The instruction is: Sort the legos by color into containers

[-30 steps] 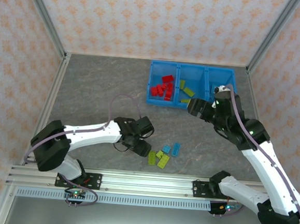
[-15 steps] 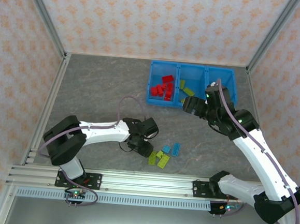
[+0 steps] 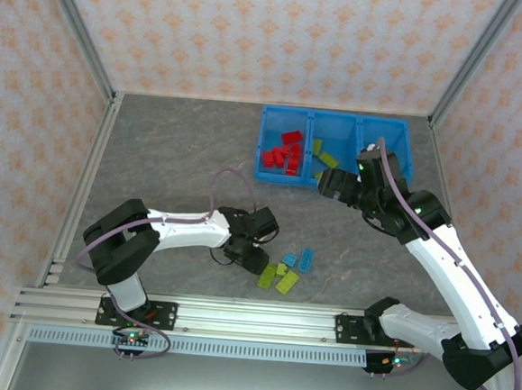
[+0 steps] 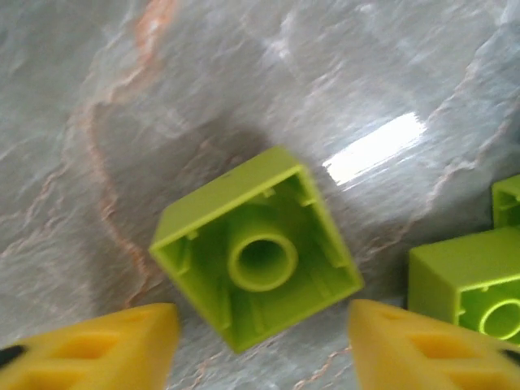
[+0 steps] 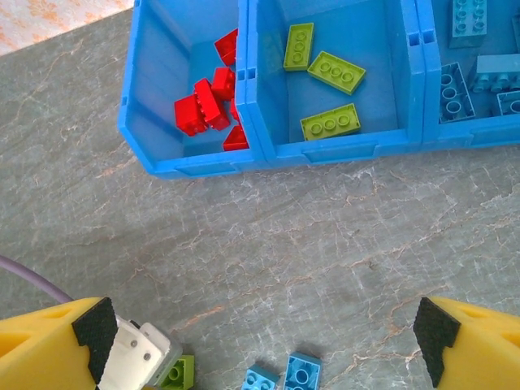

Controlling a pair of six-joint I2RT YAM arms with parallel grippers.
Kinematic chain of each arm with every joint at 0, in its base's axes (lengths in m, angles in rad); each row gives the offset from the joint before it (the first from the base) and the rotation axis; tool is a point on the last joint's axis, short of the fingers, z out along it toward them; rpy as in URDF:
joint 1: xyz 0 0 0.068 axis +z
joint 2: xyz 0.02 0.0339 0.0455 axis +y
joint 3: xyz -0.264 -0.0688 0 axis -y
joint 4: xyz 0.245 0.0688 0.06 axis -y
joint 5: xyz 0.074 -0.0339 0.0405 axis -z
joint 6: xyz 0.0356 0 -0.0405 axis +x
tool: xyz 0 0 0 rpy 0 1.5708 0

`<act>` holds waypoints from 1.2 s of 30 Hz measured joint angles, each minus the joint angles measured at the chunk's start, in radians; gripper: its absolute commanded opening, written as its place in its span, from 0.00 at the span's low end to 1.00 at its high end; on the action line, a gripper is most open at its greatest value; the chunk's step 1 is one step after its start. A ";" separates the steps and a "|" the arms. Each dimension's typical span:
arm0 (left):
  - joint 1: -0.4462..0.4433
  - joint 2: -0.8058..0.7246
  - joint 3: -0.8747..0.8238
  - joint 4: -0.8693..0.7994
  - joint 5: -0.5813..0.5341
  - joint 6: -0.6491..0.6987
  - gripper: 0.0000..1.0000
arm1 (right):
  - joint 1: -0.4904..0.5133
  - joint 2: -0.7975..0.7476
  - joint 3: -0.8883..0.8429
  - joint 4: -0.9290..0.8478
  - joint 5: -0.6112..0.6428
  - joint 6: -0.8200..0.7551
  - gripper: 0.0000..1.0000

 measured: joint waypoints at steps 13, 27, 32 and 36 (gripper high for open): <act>0.005 0.094 0.134 0.084 -0.084 0.017 0.54 | 0.000 -0.013 0.010 -0.013 0.013 0.005 0.97; 0.005 0.098 0.115 0.026 -0.132 0.074 0.36 | 0.000 -0.034 0.011 -0.024 0.015 0.022 0.97; 0.005 0.094 0.118 0.027 -0.130 0.071 0.29 | 0.000 -0.034 0.011 -0.038 -0.019 0.021 0.97; 0.023 0.062 0.162 0.023 -0.120 0.070 0.27 | 0.000 -0.039 -0.034 -0.023 -0.188 0.022 0.95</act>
